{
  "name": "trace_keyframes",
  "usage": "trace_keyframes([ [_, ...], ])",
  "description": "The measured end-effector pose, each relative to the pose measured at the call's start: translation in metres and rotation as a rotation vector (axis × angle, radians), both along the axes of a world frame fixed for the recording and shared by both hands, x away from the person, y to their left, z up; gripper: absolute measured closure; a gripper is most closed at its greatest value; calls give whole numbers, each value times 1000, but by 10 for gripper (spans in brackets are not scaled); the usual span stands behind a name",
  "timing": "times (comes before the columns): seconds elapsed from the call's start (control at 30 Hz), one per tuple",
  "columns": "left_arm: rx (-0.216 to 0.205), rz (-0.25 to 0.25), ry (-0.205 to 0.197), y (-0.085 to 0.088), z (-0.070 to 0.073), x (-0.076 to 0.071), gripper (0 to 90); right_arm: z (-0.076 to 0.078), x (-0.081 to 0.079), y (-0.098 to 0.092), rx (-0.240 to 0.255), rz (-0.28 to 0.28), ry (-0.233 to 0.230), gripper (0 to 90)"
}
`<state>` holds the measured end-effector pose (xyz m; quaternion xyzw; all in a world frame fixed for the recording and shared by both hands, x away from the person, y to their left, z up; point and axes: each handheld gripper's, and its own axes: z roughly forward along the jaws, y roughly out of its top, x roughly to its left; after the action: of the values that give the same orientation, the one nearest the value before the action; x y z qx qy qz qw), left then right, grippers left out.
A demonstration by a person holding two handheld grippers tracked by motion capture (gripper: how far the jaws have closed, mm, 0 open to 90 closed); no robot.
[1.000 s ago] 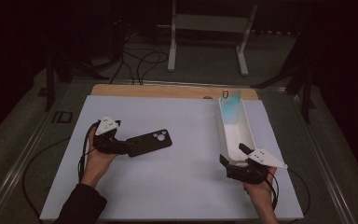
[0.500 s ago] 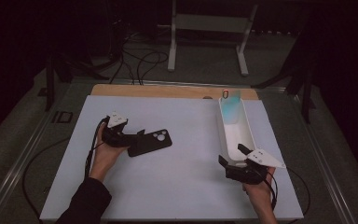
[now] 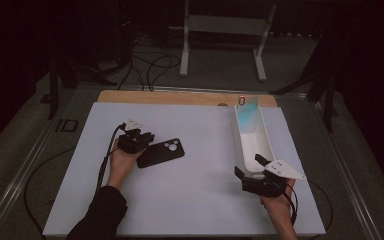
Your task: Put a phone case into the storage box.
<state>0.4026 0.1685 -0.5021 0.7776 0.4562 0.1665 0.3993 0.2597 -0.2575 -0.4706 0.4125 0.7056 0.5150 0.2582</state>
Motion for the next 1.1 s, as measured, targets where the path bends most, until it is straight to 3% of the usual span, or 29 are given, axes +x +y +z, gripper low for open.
trace_keyframes([
  [0.1,22,8,25,0,-5,4,897,0,0,0,1,-1,2,111],
  [0.33,61,16,71,1,-16,9,900,-1,1,0,-3,2,4,111],
  [0.6,83,-40,139,1,-19,6,900,-1,0,1,-1,5,6,111],
  [0.8,89,-86,149,-3,-18,-12,900,0,0,0,-2,6,4,111],
  [0.93,117,-124,151,-8,-16,-31,900,0,0,0,-1,6,1,111],
  [1.1,121,-154,138,-12,-16,-52,900,0,0,1,-4,9,1,111],
])
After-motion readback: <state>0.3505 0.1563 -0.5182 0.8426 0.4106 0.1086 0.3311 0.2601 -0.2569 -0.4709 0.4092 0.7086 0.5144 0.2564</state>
